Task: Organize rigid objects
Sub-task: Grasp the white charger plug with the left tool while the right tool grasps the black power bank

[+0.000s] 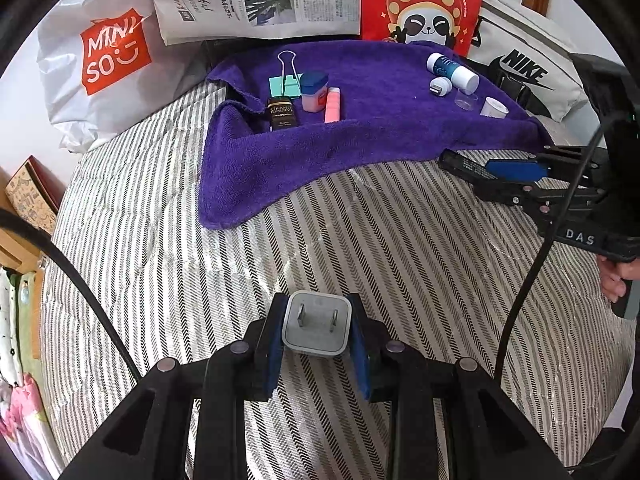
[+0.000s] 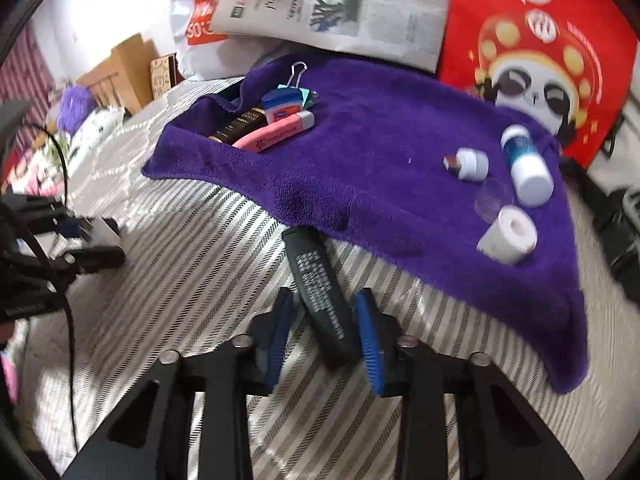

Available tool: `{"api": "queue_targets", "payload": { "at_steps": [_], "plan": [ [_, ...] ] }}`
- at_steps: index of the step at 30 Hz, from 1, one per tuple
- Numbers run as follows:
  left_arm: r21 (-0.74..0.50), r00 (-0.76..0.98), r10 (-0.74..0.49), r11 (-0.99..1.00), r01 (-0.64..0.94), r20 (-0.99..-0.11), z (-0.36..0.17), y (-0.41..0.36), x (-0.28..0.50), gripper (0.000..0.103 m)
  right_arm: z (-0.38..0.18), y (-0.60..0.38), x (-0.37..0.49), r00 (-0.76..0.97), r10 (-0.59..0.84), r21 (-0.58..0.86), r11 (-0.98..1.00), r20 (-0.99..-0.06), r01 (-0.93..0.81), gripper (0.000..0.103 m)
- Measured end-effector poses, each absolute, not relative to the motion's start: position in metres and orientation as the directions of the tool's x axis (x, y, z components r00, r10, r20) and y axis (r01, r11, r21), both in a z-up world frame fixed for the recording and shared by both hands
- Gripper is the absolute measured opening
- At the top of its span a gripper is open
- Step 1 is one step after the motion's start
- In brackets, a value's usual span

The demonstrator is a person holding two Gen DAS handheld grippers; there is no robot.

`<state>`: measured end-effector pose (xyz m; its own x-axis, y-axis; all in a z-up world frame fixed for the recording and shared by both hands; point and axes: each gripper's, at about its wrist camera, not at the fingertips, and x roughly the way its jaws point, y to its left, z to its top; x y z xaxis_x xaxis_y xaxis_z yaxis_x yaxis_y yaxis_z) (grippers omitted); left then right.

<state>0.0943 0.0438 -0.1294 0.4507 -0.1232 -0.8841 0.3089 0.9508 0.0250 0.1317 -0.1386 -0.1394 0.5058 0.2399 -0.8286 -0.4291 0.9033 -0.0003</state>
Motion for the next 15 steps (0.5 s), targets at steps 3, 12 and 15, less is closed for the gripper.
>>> {"api": "queue_targets", "payload": {
  "at_steps": [3,12,15],
  "plan": [
    [0.018,0.452,-0.130,0.951,0.309,-0.883,-0.129,0.045,0.095,0.028,-0.139,-0.150,0.129,0.499,0.241,0.026,0.917,-0.832,-0.399,0.027],
    [-0.006,0.457,-0.149,0.954,0.299,-0.877,-0.129,0.050,0.091,0.028,-0.136,-0.162,0.109,0.463,0.186,-0.001,0.928,-0.867,-0.373,0.030],
    [-0.010,0.453,-0.150,0.955,0.297,-0.878,-0.128,0.050,0.091,0.028,-0.136,-0.161,0.117,0.463,0.199,0.023,0.934,-0.864,-0.357,0.031]
  ]
}}
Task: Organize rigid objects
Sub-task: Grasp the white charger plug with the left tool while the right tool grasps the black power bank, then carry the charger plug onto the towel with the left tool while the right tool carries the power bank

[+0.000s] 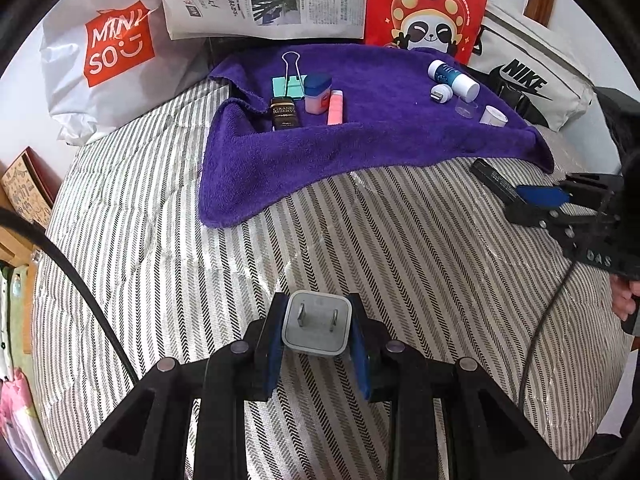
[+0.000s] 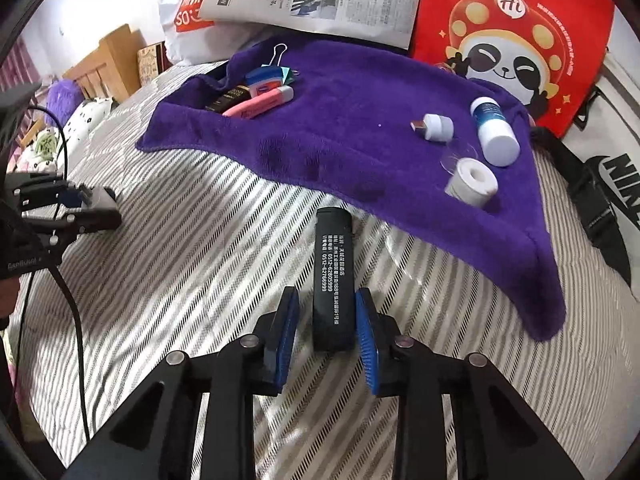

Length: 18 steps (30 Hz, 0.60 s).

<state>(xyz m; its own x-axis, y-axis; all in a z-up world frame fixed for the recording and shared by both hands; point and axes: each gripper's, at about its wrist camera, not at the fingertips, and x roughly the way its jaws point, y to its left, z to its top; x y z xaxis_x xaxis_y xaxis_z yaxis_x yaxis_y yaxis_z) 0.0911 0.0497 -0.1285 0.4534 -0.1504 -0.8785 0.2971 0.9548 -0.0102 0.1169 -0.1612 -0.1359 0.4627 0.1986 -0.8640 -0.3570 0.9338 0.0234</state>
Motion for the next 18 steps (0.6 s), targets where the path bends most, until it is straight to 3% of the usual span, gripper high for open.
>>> {"api": "queue_targets", "payload": {
  "at_steps": [18],
  "plan": [
    [-0.017,0.444,-0.130,0.968,0.251,-0.887,-0.1274,0.0472,0.0914,0.028,-0.1354,-0.1657,0.1267,0.469,0.211,0.038,0.935,-0.858,-0.352,0.022]
  ]
}}
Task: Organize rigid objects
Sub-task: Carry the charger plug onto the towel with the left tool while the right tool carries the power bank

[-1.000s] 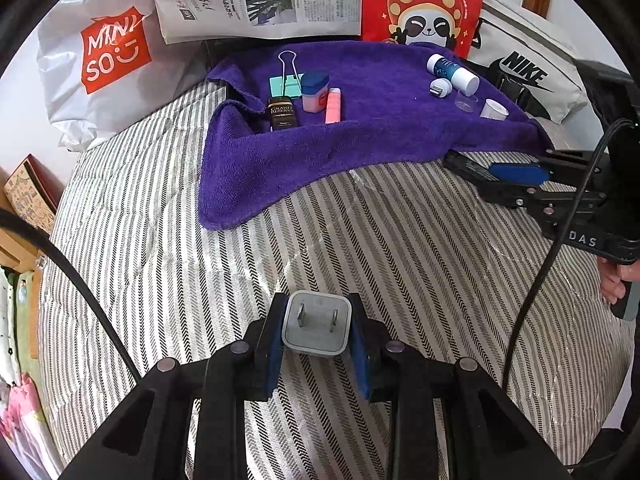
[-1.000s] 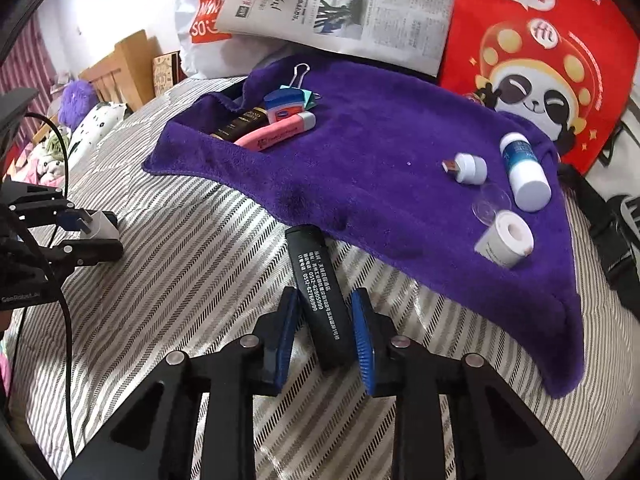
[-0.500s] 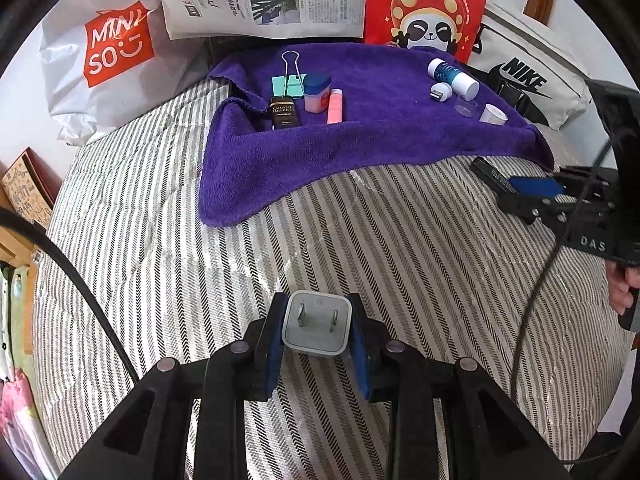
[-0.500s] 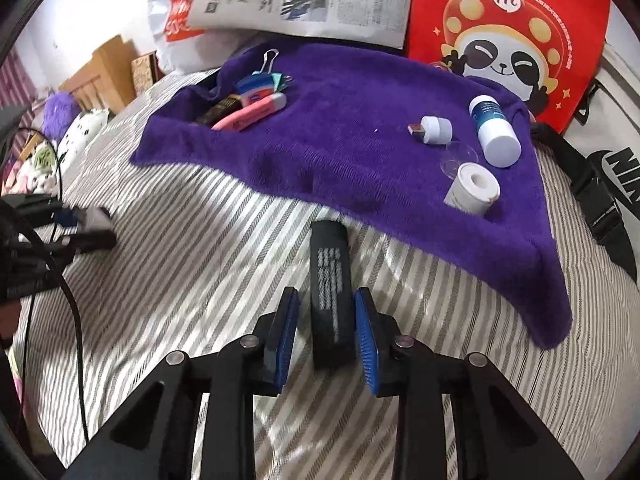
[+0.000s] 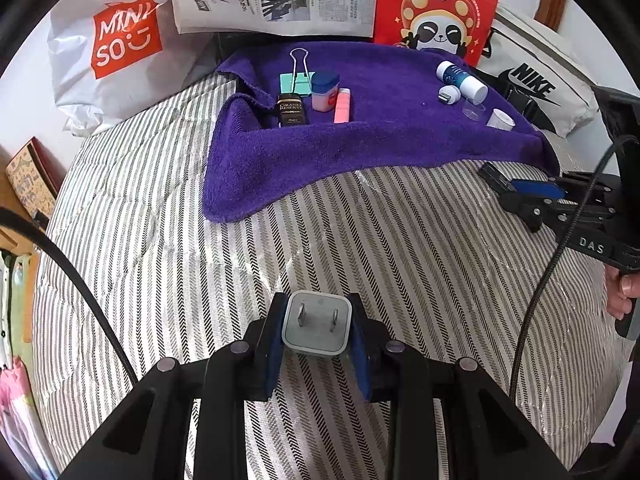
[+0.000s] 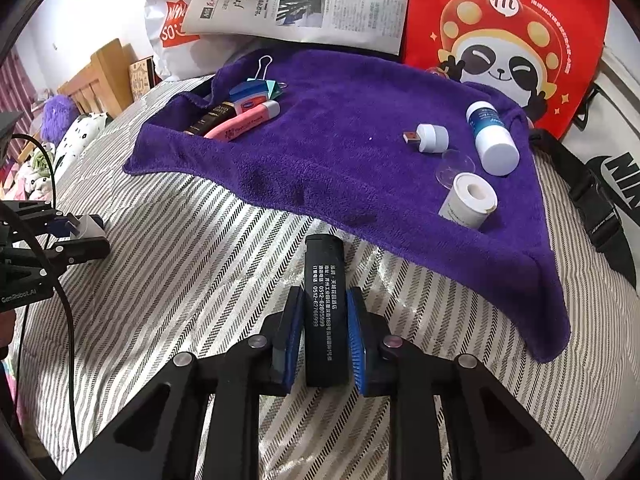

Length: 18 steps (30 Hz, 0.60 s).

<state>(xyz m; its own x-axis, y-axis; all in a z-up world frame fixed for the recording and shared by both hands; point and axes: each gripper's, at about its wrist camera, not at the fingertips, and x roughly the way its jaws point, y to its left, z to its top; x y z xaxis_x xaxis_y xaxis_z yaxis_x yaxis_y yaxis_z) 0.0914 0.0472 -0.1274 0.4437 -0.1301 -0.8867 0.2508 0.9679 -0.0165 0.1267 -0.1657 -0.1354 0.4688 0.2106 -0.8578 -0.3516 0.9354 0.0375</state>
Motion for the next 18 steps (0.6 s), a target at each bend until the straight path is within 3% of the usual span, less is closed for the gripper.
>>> {"api": "queue_targets", "payload": {
  "at_steps": [18],
  "plan": [
    [-0.048,0.516,-0.167,0.971,0.235,-0.840,-0.069,0.024,0.126,0.028,-0.074,-0.205,0.132,0.553,0.231,0.056,0.947,-0.801,-0.316,0.022]
  ]
}}
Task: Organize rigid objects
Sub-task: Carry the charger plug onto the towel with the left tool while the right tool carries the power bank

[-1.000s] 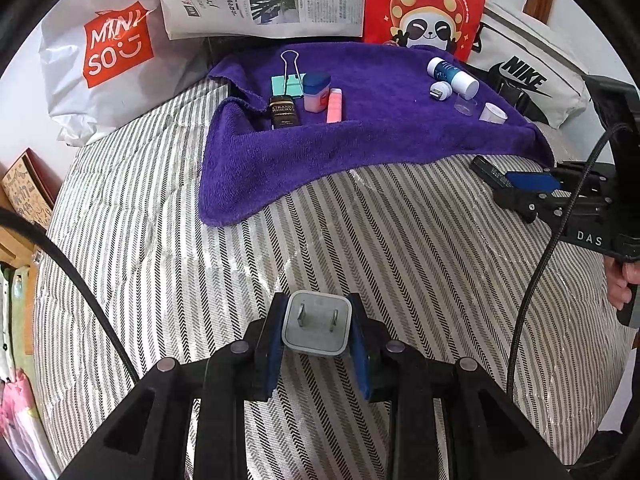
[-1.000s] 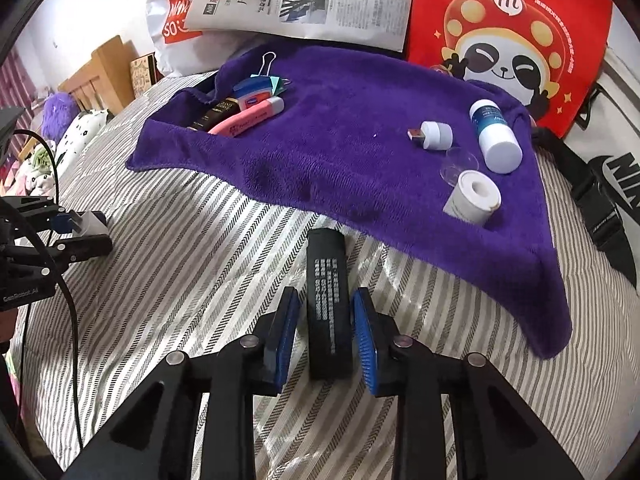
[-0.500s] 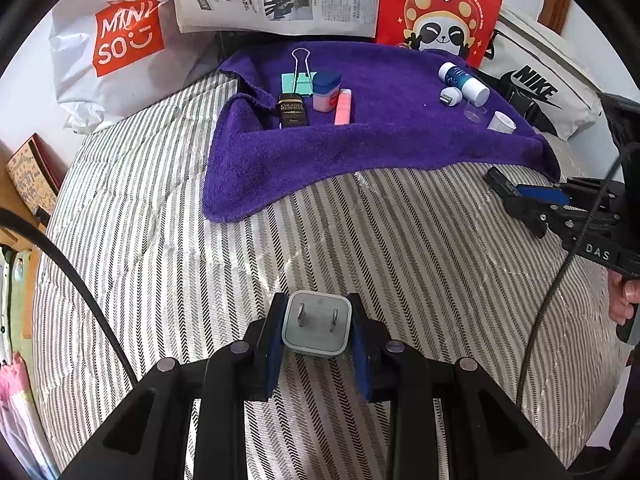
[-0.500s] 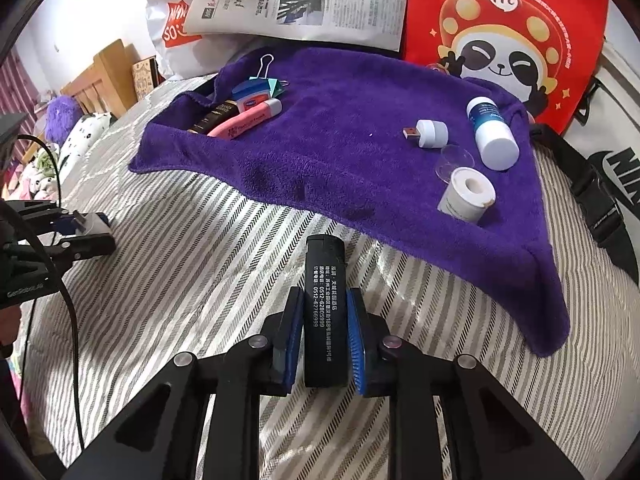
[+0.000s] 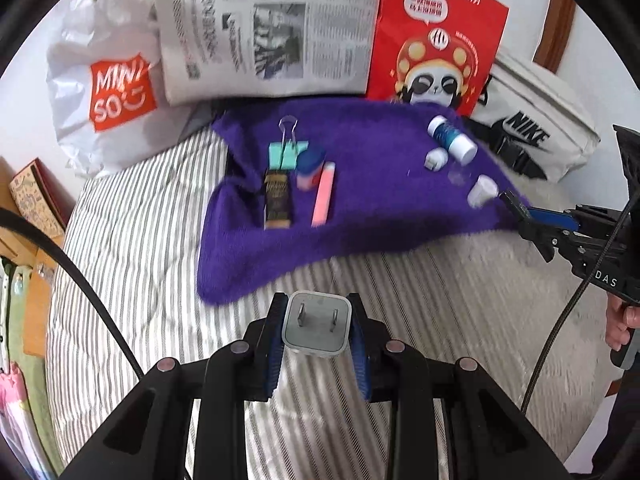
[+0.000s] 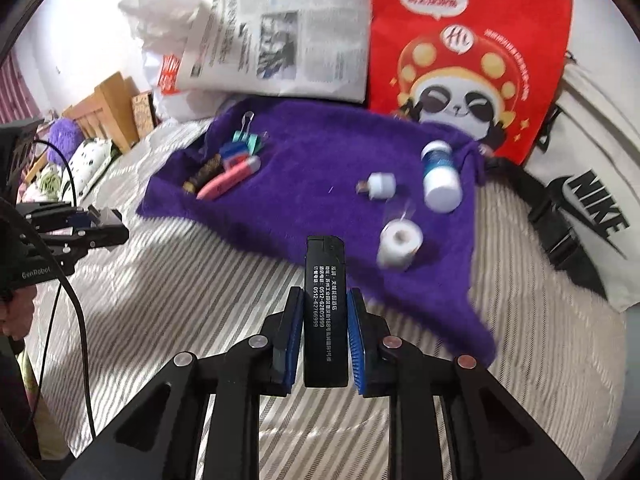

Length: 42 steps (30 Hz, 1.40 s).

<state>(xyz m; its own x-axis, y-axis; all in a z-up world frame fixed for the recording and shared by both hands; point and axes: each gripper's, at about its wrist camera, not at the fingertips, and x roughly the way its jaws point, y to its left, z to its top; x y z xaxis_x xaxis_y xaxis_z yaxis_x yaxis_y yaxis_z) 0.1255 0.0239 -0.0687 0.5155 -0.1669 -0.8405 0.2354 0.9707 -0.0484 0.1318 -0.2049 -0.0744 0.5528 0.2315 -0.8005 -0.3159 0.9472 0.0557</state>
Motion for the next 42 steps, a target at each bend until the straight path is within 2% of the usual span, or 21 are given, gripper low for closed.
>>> {"api": "queue_targets", "payload": {
  "at_steps": [9,22,33,42],
  "plan": [
    [-0.078,0.539,-0.202,0.967,0.244,-0.818,-0.052,0.012,0.164,0.028,-0.057,-0.225,0.168,0.586,0.222,0.090,0.965,-0.779,-0.246,0.022],
    [-0.095,0.519,-0.222,0.961,0.259,-0.826,-0.063,0.005,0.200,0.028,-0.065,-0.234,0.223,0.582,0.216,0.117,0.972,-0.784,-0.203,0.022],
    [-0.108,0.499,-0.227,0.961,0.256,-0.836,-0.078,0.012,0.214,0.028,-0.091,-0.223,0.287,0.528,0.171,0.059,0.973,-0.832,-0.222,0.022],
    [-0.110,0.496,-0.234,0.958,0.267,-0.836,-0.084,0.015,0.217,0.028,-0.115,-0.212,0.302,0.494,0.131,0.012,0.972,-0.860,-0.237,0.022]
  ]
}}
